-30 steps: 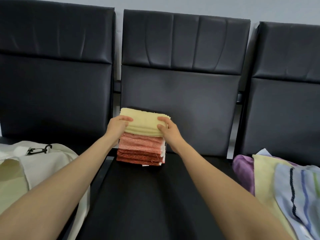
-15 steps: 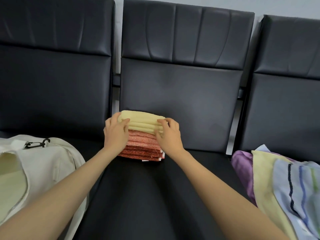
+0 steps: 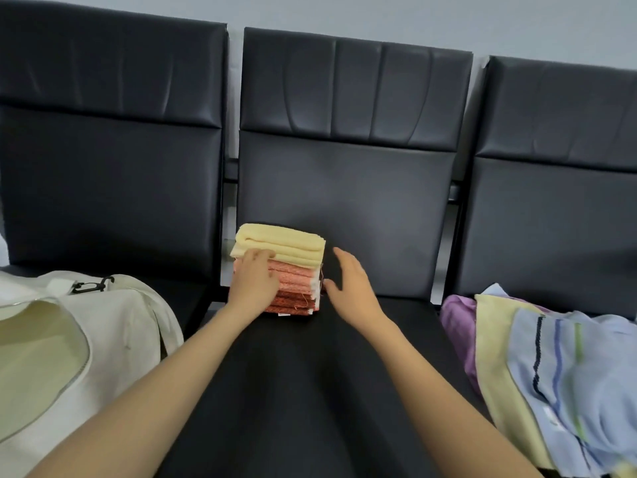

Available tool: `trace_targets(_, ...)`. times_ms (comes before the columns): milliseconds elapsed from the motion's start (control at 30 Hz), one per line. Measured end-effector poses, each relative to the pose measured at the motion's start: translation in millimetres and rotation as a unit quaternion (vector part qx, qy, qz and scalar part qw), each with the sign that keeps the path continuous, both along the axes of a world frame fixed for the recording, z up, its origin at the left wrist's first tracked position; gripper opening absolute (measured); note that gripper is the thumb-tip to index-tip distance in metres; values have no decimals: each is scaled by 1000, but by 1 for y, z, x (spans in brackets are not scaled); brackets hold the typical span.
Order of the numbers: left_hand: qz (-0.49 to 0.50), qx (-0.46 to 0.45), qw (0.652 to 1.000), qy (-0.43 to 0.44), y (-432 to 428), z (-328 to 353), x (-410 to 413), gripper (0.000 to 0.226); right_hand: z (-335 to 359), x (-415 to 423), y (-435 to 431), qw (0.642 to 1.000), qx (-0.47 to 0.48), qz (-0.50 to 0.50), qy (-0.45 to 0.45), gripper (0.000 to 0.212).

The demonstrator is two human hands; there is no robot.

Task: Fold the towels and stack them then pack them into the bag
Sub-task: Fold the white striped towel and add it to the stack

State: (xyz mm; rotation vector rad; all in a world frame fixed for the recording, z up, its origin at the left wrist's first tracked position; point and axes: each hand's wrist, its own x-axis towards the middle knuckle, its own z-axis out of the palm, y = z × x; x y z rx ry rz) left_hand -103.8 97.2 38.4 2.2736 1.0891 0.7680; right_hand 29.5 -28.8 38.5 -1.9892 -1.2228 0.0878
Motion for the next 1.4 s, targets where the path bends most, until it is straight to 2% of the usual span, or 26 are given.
trace_targets(133,-66,-91,984,-140,-86,7,19,36,12,15,-87,987,77,-121,73,58)
trace_targets(233,-127,-170,962,-174,-150,8,45,34,21,37,-156,964,122,-217,93,43)
trace_targets(367,-208,-228,943,-127,-222,8,85,31,23,68,-243,943,105,-308,70,34)
trace_targets(533,-297,-243,923,-40,-284,-8,127,31,-3,93,-317,913,25,-403,60,41)
trace_targets(733,-367,-283,884,64,-331,-32,163,45,-42,115,-339,906,-190,-377,41,37)
trace_targets(900,-399,-281,863,130,-349,-50,183,50,-58,124,-343,904,-229,-360,26,28)
trace_targets(1000,-394,-299,861,117,-350,-57,190,45,-61,124,-342,893,-232,-385,-8,24)
trace_targets(1067,-371,-354,854,84,-350,-57,191,40,-55,123,-340,900,-189,-392,-19,19)
trace_targets(1100,-355,-382,851,61,-350,-54,190,39,-48,122,-339,908,-129,-398,3,14)
trace_targets(1167,-309,-463,831,-1,-351,-44,189,42,-27,113,-337,922,21,-371,105,13)
trace_targets(1200,-290,-530,795,-47,-349,-37,190,45,-16,107,-337,929,86,-325,156,15)
trace_targets(1267,-258,-653,699,-136,-344,-23,190,46,2,94,-337,931,149,-202,264,20)
trace_targets(1300,-258,-672,677,-154,-339,-18,189,40,6,88,-337,923,156,-157,316,23)
trace_targets(1333,-261,-659,689,-150,-335,-14,187,29,9,83,-337,911,164,-139,351,27)
trace_targets(1400,-244,-608,745,-126,-329,-11,184,19,8,83,-337,897,201,-189,346,28)
